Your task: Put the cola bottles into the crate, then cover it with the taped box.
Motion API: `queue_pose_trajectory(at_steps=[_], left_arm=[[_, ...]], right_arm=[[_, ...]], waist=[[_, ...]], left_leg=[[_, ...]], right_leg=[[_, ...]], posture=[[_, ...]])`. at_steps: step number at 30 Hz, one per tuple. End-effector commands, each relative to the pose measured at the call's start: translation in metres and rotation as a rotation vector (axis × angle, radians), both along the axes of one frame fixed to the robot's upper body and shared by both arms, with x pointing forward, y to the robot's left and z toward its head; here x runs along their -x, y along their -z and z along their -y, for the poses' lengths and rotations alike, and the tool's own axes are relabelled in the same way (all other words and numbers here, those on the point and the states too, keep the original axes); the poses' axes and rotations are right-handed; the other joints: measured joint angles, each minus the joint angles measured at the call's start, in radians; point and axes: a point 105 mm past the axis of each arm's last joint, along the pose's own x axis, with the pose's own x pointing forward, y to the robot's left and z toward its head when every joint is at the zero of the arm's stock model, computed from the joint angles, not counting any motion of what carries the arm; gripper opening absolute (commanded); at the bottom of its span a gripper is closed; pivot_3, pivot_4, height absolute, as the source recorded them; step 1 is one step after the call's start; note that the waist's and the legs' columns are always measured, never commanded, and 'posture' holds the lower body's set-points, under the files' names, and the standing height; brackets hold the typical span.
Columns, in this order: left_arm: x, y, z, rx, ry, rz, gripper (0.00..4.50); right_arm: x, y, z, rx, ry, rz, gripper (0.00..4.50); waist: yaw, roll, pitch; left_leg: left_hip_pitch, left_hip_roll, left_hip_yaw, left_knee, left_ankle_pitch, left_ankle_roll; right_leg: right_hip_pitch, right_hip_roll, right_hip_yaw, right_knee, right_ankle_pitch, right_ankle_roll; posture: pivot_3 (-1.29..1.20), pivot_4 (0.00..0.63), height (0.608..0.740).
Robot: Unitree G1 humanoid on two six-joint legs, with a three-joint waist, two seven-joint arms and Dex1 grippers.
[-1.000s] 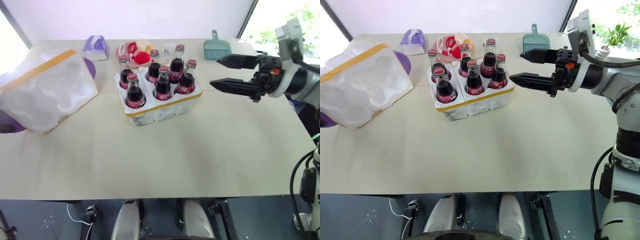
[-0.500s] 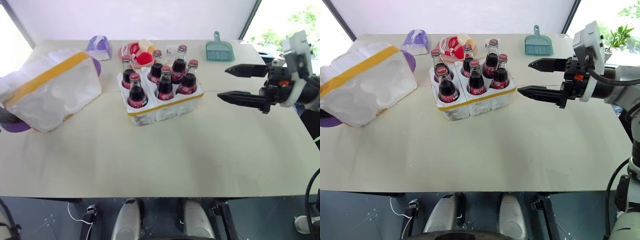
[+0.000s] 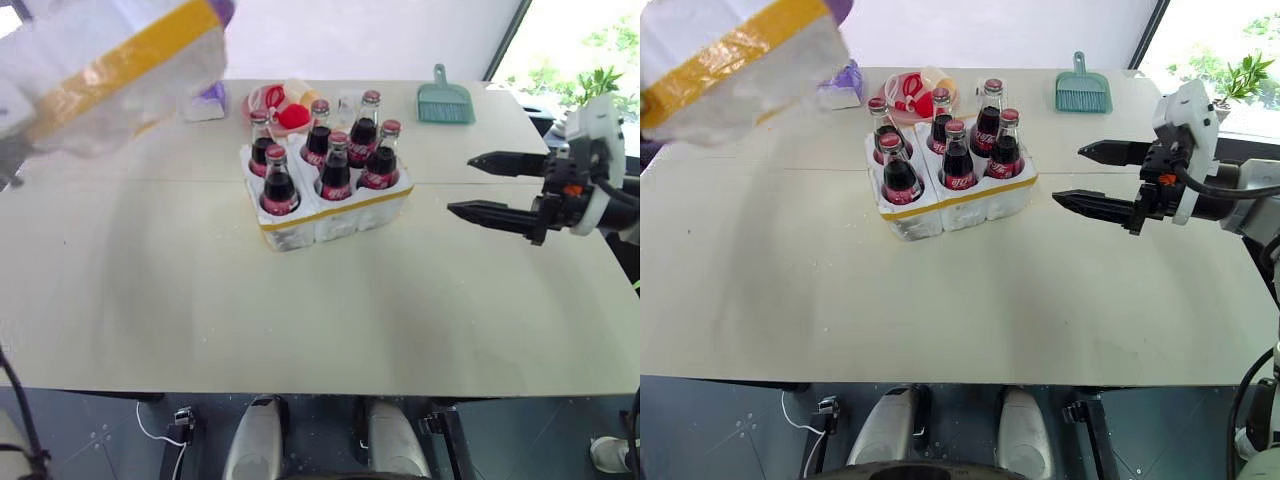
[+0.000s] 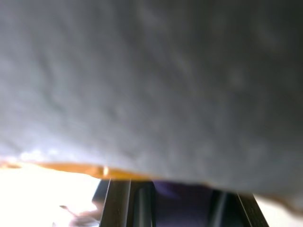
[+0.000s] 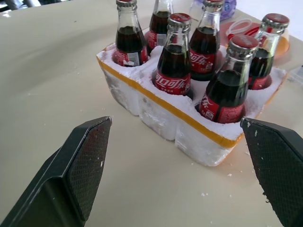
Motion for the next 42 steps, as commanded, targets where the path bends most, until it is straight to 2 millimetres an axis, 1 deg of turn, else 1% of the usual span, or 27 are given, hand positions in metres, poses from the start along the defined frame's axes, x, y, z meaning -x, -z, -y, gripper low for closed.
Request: queue_pose_trajectory(at_steps=[1, 4, 6, 9, 12, 14, 15, 17, 19, 23, 24, 28, 33, 36, 38, 39, 42], left_arm=[[-0.001, -0.033, 0.048, -0.034, 0.064, 0.169, 0.36], [0.002, -0.035, 0.100, -0.139, 0.116, 0.202, 0.36], [0.008, -0.037, 0.124, -0.200, 0.134, 0.225, 0.36], [0.017, -0.035, 0.155, -0.228, 0.175, 0.208, 0.36], [0.023, -0.033, 0.175, -0.206, 0.211, 0.202, 0.36], [0.026, -0.034, 0.181, -0.234, 0.205, 0.215, 0.36], [0.028, -0.031, 0.181, -0.263, 0.201, 0.199, 0.36], [0.030, -0.020, 0.175, -0.391, 0.164, 0.174, 0.36], [0.030, -0.010, 0.172, -0.453, 0.152, 0.143, 0.36], [0.029, 0.004, 0.177, -0.539, 0.156, 0.128, 0.36], [0.029, 0.005, 0.178, -0.547, 0.157, 0.124, 0.36], [0.028, 0.008, 0.194, -0.570, 0.207, 0.140, 0.36], [0.025, 0.003, 0.198, -0.619, 0.209, 0.168, 0.36], [0.024, 0.007, 0.201, -0.640, 0.229, 0.147, 0.36], [0.025, 0.013, 0.200, -0.674, 0.240, 0.119, 1.42], [0.025, 0.015, 0.199, -0.683, 0.244, 0.112, 1.80], [0.027, 0.016, 0.198, -0.700, 0.251, 0.107, 3.32]], right_arm=[[0.005, -0.010, -0.008, -0.023, -0.016, 0.059, 4.50], [0.001, -0.008, -0.011, -0.058, -0.004, 0.056, 4.50], [0.000, -0.005, -0.012, -0.075, 0.005, 0.048, 4.50], [-0.001, -0.002, -0.013, -0.092, 0.012, 0.040, 4.50], [-0.003, 0.000, -0.013, -0.109, 0.022, 0.038, 4.50], [-0.004, 0.001, -0.014, -0.122, 0.029, 0.039, 4.50], [-0.006, 0.001, -0.014, -0.132, 0.033, 0.042, 4.50], [-0.007, 0.001, -0.016, -0.159, 0.035, 0.049, 4.50], [-0.009, 0.000, -0.017, -0.173, 0.034, 0.057, 4.50], [-0.014, -0.002, -0.018, -0.220, 0.049, 0.074, 4.50], [-0.014, -0.002, -0.019, -0.222, 0.050, 0.076, 4.50], [-0.015, 0.002, -0.025, -0.242, 0.045, 0.078, 4.50], [-0.014, 0.005, -0.027, -0.251, 0.047, 0.080, 4.50], [-0.014, 0.005, -0.025, -0.260, 0.057, 0.083, 4.50], [-0.015, 0.011, -0.021, -0.239, 0.073, 0.078, 4.50], [-0.015, 0.016, -0.019, -0.217, 0.082, 0.074, 4.50], [-0.014, 0.023, -0.014, -0.189, 0.096, 0.063, 4.50]], waist=[[-0.001, 0.000, 0.000], [-0.003, 0.000, 0.000], [-0.005, 0.000, 0.000], [-0.007, 0.000, 0.000], [-0.006, 0.000, 0.000], [-0.005, 0.000, 0.000], [-0.005, 0.000, 0.000], [-0.008, 0.000, 0.000], [-0.010, 0.000, 0.000], [-0.005, 0.000, 0.000], [-0.002, 0.000, 0.000], [0.000, 0.000, -0.001], [0.000, 0.000, -0.001], [0.000, 0.000, -0.001], [0.001, 0.000, -0.001], [0.001, 0.000, -0.001], [0.000, 0.000, 0.000]], left_leg=[[0.000, 0.000, 0.000, 0.000, 0.000, 0.000], [0.000, 0.000, 0.000, 0.000, 0.000, 0.000], [0.000, 0.000, 0.000, 0.000, 0.000, 0.000], [0.000, 0.000, 0.000, 0.000, 0.000, 0.000], [0.001, 0.000, 0.000, 0.000, 0.000, 0.000], [0.001, 0.000, 0.000, 0.000, 0.000, 0.000], [0.001, 0.000, -0.001, 0.000, 0.000, 0.000], [0.000, 0.000, -0.001, 0.000, 0.000, 0.000], [0.001, 0.000, -0.001, 0.000, 0.000, 0.000], [0.001, 0.000, -0.001, 0.001, 0.000, 0.000], [0.001, 0.000, -0.001, 0.001, 0.000, 0.000], [0.001, 0.000, -0.001, 0.001, 0.000, 0.000], [0.001, 0.000, -0.001, 0.001, 0.000, 0.000], [0.001, -0.001, -0.001, 0.001, 0.000, 0.000], [0.001, -0.001, -0.001, 0.001, 0.000, 0.000], [0.001, -0.001, -0.001, 0.001, 0.000, 0.000], [0.001, -0.001, -0.001, 0.001, 0.000, 0.000]], right_leg=[[0.000, 0.000, 0.000, 0.000, 0.000, 0.000], [0.000, 0.000, 0.000, 0.000, 0.000, 0.000], [0.000, 0.001, 0.000, 0.000, 0.000, 0.000], [0.000, 0.001, 0.001, 0.000, 0.000, 0.000], [0.000, 0.001, 0.001, 0.000, 0.000, 0.000], [0.000, 0.001, 0.001, 0.000, 0.000, 0.000], [0.000, 0.001, 0.001, 0.000, 0.000, 0.000], [0.000, 0.001, 0.001, 0.000, 0.000, 0.000], [0.000, 0.001, 0.002, 0.000, 0.000, 0.000], [0.000, 0.001, 0.002, 0.000, 0.000, 0.000], [0.000, 0.001, 0.002, -0.001, 0.000, 0.000], [0.000, 0.001, 0.002, -0.001, 0.000, 0.000], [0.000, 0.001, 0.002, -0.001, 0.000, 0.000], [0.001, 0.001, 0.001, -0.001, 0.000, 0.000], [0.001, 0.001, 0.002, -0.001, 0.000, 0.000], [0.001, 0.001, 0.001, -0.001, 0.000, 0.000], [0.001, 0.001, 0.001, 0.000, 0.000, 0.000]], posture=[[0.00, 0.150, 0.736], [0.00, 0.150, 0.736], [0.00, 0.150, 0.736], [0.00, 0.150, 0.736], [0.00, 0.150, 0.736], [0.00, 0.150, 0.736], [0.00, 0.150, 0.736], [0.00, 0.150, 0.736], [0.00, 0.150, 0.736], [0.00, 0.150, 0.736], [0.00, 0.150, 0.736], [0.00, 0.150, 0.736], [0.00, 0.150, 0.736], [0.00, 0.150, 0.736], [0.00, 0.150, 0.736], [0.00, 0.150, 0.736], [0.00, 0.150, 0.736]])
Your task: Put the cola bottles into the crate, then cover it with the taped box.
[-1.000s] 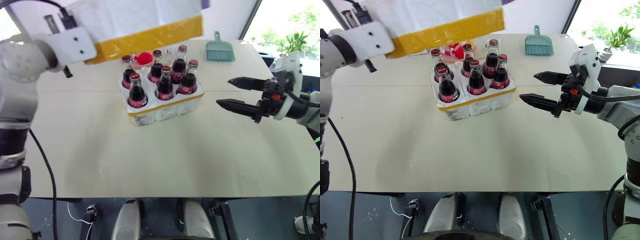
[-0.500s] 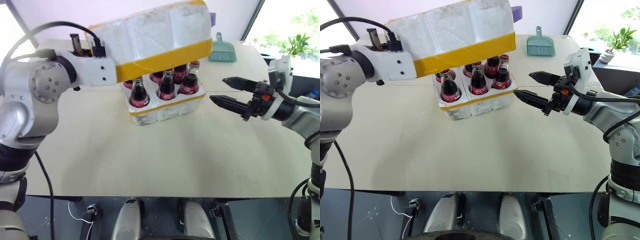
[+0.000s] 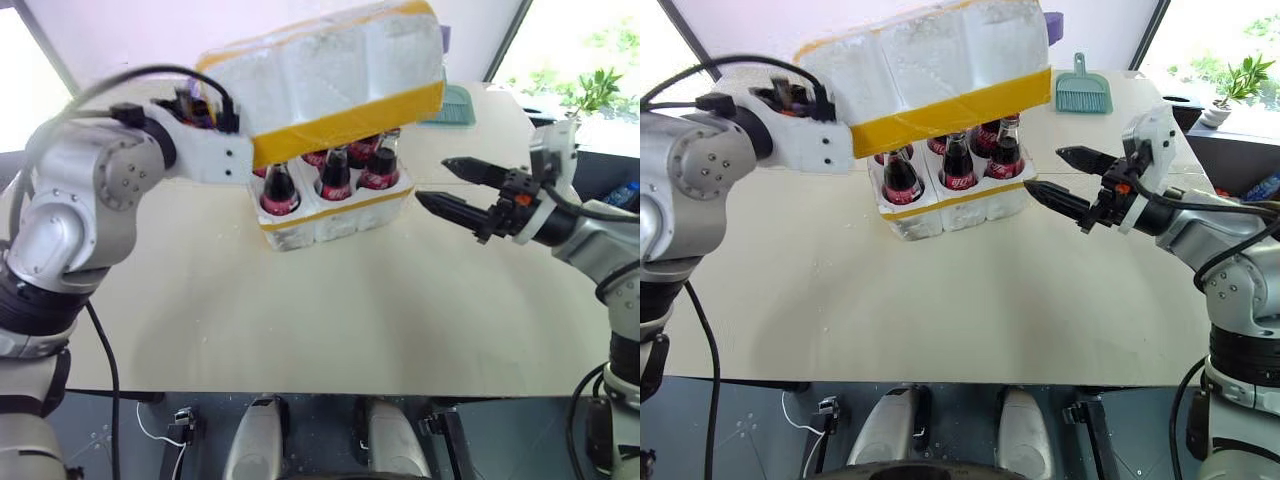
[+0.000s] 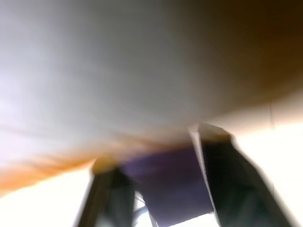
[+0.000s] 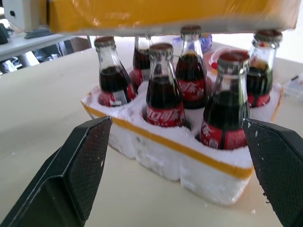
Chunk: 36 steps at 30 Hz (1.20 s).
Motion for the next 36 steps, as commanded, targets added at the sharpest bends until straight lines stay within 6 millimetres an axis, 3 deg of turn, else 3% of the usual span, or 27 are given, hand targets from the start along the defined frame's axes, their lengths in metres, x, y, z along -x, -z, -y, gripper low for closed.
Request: queue_pose_trajectory(at_steps=[1, 2, 3, 9, 14, 17, 19, 21, 24, 26, 30, 36], left_arm=[[0.005, -0.010, 0.000, -0.033, 0.009, 0.042, 3.92], [0.006, -0.011, 0.000, -0.034, 0.012, 0.043, 4.38], [0.007, -0.011, 0.000, -0.032, 0.018, 0.041, 4.47], [0.016, -0.008, -0.001, -0.002, 0.043, 0.004, 4.47], [0.041, 0.016, -0.020, 0.087, 0.014, -0.157, 4.47], [0.056, 0.030, -0.035, 0.253, -0.044, -0.271, 4.47], [0.067, 0.035, -0.035, 0.407, -0.035, -0.372, 4.47], [0.080, 0.037, -0.029, 0.688, 0.005, -0.538, 4.47], [0.103, 0.014, -0.030, 1.184, 0.157, -0.833, 4.47], [0.113, -0.005, -0.046, 1.366, 0.242, -0.933, 4.47], [0.122, -0.012, -0.085, 1.493, 0.214, -1.051, 4.47], [0.117, 0.005, -0.110, 1.443, 0.107, -1.071, 4.47]], right_arm=[[0.005, -0.009, 0.004, 0.035, 0.002, 0.058, 4.50], [0.004, -0.009, 0.005, 0.032, 0.007, 0.059, 4.50], [0.004, -0.009, 0.006, 0.031, 0.009, 0.059, 4.50], [0.001, -0.008, 0.002, 0.026, -0.010, 0.058, 4.50], [-0.002, -0.006, 0.008, 0.045, -0.003, 0.053, 4.50], [-0.003, -0.004, 0.016, 0.070, 0.014, 0.044, 4.50], [-0.003, -0.004, 0.020, 0.081, 0.018, 0.039, 4.50], [-0.003, -0.005, 0.024, 0.096, 0.021, 0.040, 4.50], [-0.002, -0.010, 0.028, 0.112, 0.010, 0.045, 4.50], [0.001, -0.014, 0.028, 0.119, -0.016, 0.045, 4.50], [0.011, -0.024, 0.029, 0.139, -0.106, 0.027, 4.50], [0.009, -0.029, 0.032, 0.161, -0.123, 0.022, 4.50]], waist=[[-0.001, 0.000, 0.000], [-0.002, 0.000, 0.000], [-0.002, 0.000, 0.000], [-0.003, 0.000, 0.000], [-0.007, 0.000, 0.000], [-0.007, 0.000, 0.000], [0.000, 0.000, 0.000], [0.002, 0.000, 0.000], [-0.002, 0.000, 0.000], [-0.009, 0.000, 0.000], [-0.035, 0.001, 0.000], [-0.025, 0.001, 0.000]], left_leg=[[0.000, 0.000, 0.000, 0.000, 0.000, 0.000], [0.000, 0.000, 0.000, 0.000, 0.000, 0.000], [0.000, 0.000, 0.000, 0.000, 0.000, 0.000], [0.000, 0.000, 0.000, 0.000, 0.000, 0.000], [0.000, 0.000, 0.000, 0.000, 0.000, 0.000], [0.001, 0.000, 0.000, 0.000, 0.000, 0.000], [0.001, 0.000, 0.000, 0.000, 0.000, 0.000], [0.000, 0.000, -0.001, 0.000, 0.000, 0.000], [0.000, 0.000, -0.001, 0.002, 0.000, 0.000], [0.000, 0.000, -0.002, 0.002, 0.000, 0.000], [0.004, 0.001, -0.002, -0.002, 0.000, 0.000], [0.004, 0.001, -0.001, -0.002, 0.000, 0.000]], right_leg=[[0.000, 0.000, 0.000, 0.000, 0.000, 0.000], [0.000, 0.000, 0.000, 0.000, 0.000, 0.000], [0.000, 0.000, 0.000, 0.000, 0.000, 0.000], [0.000, 0.000, 0.000, 0.000, 0.000, 0.000], [0.000, 0.000, 0.000, 0.000, 0.000, 0.000], [0.000, 0.000, 0.000, 0.000, 0.000, 0.000], [0.000, 0.000, 0.000, 0.000, 0.000, 0.000], [0.000, 0.000, 0.000, 0.000, 0.000, 0.000], [0.001, 0.000, -0.001, 0.000, 0.000, 0.000], [0.001, 0.001, -0.001, 0.001, 0.000, 0.000], [0.001, 0.001, 0.000, 0.001, -0.001, 0.000], [0.002, 0.001, -0.001, 0.001, -0.002, -0.002]], posture=[[0.00, 0.150, 0.736], [0.00, 0.150, 0.736], [0.00, 0.150, 0.736], [0.00, 0.150, 0.736], [0.00, 0.150, 0.736], [0.00, 0.150, 0.736], [0.00, 0.150, 0.736], [0.00, 0.150, 0.736], [0.00, 0.150, 0.736], [0.00, 0.150, 0.736], [0.00, 0.150, 0.736], [0.00, 0.150, 0.736]])
